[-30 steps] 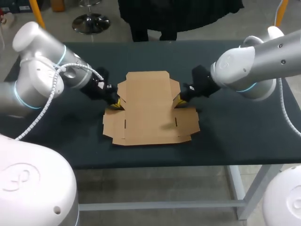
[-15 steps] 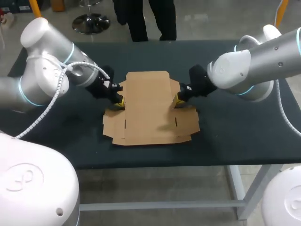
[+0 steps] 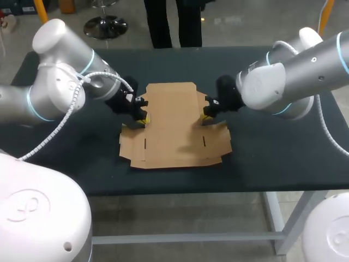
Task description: Assemble the packaging by folding the flat box into shape, placing the metal phone stand inside, and closing the box properly
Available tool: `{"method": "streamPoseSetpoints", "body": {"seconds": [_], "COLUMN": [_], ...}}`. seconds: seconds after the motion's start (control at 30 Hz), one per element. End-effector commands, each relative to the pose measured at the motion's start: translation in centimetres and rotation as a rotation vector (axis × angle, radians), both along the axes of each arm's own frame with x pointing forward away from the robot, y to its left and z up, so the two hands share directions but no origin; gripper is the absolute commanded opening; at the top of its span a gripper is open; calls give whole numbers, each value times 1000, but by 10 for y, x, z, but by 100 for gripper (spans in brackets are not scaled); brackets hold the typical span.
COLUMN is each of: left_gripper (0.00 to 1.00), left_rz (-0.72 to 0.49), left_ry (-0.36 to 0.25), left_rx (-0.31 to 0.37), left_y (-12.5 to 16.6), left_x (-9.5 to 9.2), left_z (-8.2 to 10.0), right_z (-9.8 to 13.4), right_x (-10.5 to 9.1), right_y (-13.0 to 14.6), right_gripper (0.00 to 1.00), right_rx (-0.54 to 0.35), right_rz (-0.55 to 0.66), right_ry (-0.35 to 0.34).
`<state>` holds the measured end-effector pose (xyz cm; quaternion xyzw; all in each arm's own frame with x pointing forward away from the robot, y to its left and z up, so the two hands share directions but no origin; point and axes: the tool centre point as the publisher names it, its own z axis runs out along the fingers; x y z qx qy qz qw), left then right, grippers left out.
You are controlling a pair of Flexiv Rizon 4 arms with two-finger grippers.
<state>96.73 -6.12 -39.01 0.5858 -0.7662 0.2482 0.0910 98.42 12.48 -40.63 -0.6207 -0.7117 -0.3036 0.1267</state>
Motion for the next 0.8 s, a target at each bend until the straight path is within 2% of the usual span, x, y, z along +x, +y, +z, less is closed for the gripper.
{"method": "streamPoseSetpoints", "body": {"seconds": [0.03,0.8], "left_gripper": [0,0], "left_rz": [1,14], "left_ry": [5,-5], "left_rx": [13,42], "left_y": [-4,-17], "left_x": [1,8], "left_z": [-1,-9], "right_z": [1,-9], "right_x": [-3,-1], "right_y": [6,18], "right_gripper": [0,0], "right_rx": [-32,-68], "right_rz": [-12,11], "right_ry": [-7,16]}}
